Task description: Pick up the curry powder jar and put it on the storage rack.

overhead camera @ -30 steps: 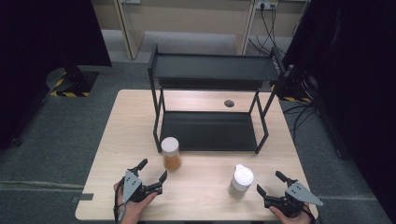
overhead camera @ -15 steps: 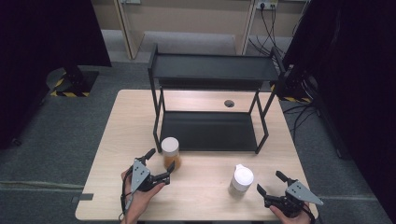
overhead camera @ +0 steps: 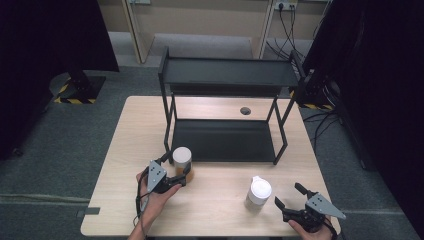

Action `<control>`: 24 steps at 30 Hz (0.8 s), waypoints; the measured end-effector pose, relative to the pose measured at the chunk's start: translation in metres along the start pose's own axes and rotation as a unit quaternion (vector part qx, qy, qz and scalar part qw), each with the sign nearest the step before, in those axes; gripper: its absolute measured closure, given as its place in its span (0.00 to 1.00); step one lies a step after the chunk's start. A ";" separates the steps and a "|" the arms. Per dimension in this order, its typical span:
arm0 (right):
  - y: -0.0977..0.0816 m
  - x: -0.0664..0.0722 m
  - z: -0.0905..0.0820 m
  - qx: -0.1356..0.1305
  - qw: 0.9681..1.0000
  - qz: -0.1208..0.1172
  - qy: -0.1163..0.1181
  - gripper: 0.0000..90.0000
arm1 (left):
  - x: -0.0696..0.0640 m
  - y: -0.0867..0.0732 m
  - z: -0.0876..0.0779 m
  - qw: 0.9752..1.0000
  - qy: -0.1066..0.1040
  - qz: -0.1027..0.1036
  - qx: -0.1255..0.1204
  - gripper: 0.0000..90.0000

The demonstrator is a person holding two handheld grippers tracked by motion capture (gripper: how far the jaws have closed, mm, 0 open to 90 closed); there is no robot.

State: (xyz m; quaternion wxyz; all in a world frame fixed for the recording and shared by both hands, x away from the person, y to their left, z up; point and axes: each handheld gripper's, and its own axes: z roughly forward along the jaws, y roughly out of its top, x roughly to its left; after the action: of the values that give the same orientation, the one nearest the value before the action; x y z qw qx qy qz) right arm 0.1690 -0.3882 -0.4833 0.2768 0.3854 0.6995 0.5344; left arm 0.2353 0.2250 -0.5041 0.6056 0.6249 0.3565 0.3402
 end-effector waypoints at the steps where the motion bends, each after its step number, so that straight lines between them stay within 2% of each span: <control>1: 0.000 0.000 0.000 0.000 1.000 0.000 0.000 0.07 | 0.000 0.000 0.000 1.000 0.000 0.000 0.000 0.20; 6: 0.000 0.000 0.000 0.000 1.000 0.001 -0.001 0.07 | 0.002 0.002 0.007 1.000 -0.007 0.001 0.001 0.24; 9: 0.000 0.000 0.000 -0.001 1.000 0.001 0.000 0.07 | -0.001 0.003 0.008 1.000 -0.008 0.014 -0.001 0.31; 11: 0.000 0.000 0.000 0.000 1.000 0.002 0.000 0.07 | -0.001 0.003 0.009 1.000 -0.009 0.016 -0.001 0.35; 20: 0.000 0.000 0.000 -0.001 1.000 0.002 0.001 0.07 | -0.006 0.006 0.008 1.000 -0.004 0.011 0.003 0.37; 24: 0.000 0.000 0.000 -0.001 1.000 0.001 0.000 0.07 | -0.010 0.013 0.007 1.000 -0.009 0.010 -0.006 0.37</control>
State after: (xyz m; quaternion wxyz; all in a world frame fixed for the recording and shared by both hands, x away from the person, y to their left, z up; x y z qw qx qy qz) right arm 0.1689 -0.3885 -0.4836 0.2766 0.3858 0.6987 0.5352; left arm 0.2365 0.2126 -0.4913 0.6090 0.6275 0.3428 0.3433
